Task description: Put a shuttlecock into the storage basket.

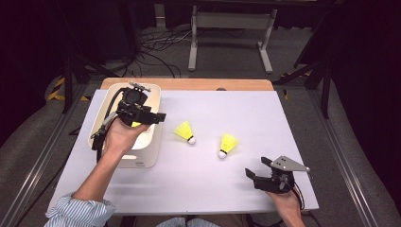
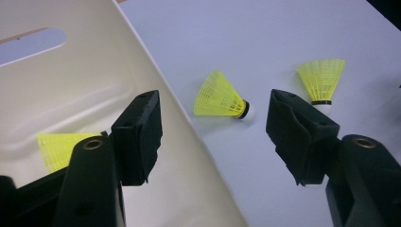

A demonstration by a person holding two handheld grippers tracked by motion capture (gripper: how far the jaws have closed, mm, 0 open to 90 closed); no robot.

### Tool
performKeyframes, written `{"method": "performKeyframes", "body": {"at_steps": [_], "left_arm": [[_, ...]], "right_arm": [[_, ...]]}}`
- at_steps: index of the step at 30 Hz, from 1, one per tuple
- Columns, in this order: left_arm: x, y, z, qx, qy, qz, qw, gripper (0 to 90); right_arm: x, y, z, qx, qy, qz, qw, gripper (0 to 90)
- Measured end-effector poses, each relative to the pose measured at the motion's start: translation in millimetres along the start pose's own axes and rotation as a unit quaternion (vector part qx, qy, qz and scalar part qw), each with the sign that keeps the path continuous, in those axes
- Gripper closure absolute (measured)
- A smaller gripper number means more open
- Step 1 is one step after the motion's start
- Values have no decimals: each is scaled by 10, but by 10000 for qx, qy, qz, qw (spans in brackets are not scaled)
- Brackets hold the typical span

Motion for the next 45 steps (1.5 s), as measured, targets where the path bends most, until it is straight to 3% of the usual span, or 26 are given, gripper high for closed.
{"method": "performKeyframes", "body": {"at_steps": [16,29,45], "left_arm": [[5,208,-171,204,-167,-230,9994,370],[32,272,-277,246,-286,-339,9987,365],[48,297,-334,311,-342,-326,9984,360]], "right_arm": [[-203,-176,-188,-329,-119,238,9991,255],[-402,-314,-419,-538,-195,395,9976,287],[-650,-501,-772,-778,-415,487,9949,305]]}}
Point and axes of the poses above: each handheld gripper's, and its own axes: z roughly backward along the jaws, x roughly out of its underside, y roughly to its right, the point moved 3 cm from there along -z, roughly forward along the jaws, and after that the axes turned 6 degrees about z, right-handed, at the moved point
